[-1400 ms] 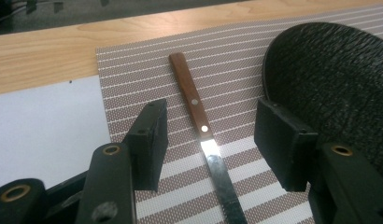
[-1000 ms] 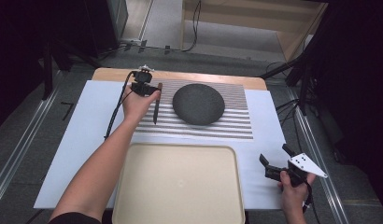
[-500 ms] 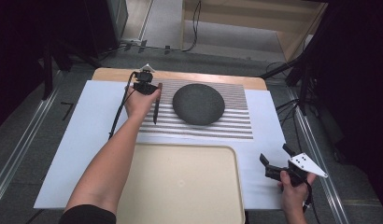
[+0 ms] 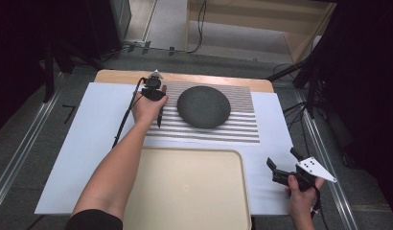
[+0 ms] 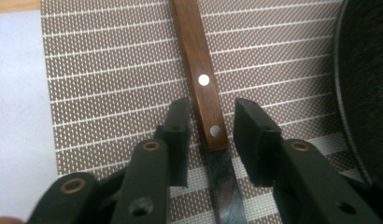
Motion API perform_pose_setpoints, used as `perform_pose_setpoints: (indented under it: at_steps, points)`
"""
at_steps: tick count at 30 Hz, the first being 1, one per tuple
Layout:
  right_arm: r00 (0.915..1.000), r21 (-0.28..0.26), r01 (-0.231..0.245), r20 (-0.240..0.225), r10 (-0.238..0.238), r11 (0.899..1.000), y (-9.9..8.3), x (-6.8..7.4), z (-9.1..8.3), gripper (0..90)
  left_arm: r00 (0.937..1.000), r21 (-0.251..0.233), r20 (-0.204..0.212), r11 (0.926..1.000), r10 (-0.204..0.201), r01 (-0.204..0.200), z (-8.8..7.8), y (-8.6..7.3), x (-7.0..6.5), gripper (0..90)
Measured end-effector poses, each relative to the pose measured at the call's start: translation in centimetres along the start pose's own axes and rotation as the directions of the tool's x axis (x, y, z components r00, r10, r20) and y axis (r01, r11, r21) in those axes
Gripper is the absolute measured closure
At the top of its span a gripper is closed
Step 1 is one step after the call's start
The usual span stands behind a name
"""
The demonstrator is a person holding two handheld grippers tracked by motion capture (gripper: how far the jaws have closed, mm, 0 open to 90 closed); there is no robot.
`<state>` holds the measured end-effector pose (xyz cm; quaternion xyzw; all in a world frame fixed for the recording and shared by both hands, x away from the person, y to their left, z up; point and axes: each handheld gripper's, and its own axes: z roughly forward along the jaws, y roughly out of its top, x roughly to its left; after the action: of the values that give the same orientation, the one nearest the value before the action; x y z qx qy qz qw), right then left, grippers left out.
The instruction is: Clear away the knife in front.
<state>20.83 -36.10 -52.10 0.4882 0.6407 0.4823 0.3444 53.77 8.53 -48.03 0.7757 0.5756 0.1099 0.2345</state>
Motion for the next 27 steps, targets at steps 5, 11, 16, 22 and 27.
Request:
perform_pose_setpoints:
  at_steps: [5, 11, 16, 22, 27]
  points:
    - [1.0000, 0.000, 0.000, 0.001, 0.000, 1.000, 0.0, 0.0, 0.0, 0.0, 0.9992, -0.004, -0.038, 0.9999, 0.013, -0.013, 0.1, 0.0, -0.4, 71.6]
    - [1.0000, 0.000, 0.001, 0.003, -0.001, 1.000, 0.0, 0.0, 0.0, 0.0, 0.9924, -0.003, -0.089, 0.9963, 0.085, -0.086, 0.1, -0.2, -1.0, 76.9]
    - [1.0000, 0.001, 0.000, 0.002, 0.000, 1.000, 0.0, 0.0, 0.0, 0.0, 0.9905, -0.009, -0.093, 0.9947, 0.101, -0.102, 0.1, -0.3, -0.8, 77.1]
    - [1.0000, -0.003, -0.007, 0.001, 0.007, 1.000, 0.0, -0.1, 0.0, 0.0, 0.9906, -0.031, -0.046, 0.9910, 0.129, -0.131, -0.3, -0.4, -0.7, 77.3]
    - [1.0000, 0.000, -0.004, 0.002, 0.004, 1.000, 0.0, -0.1, 0.0, 0.0, 0.9920, -0.027, -0.026, 0.9919, 0.123, -0.124, -1.2, -0.2, -0.3, 77.4]
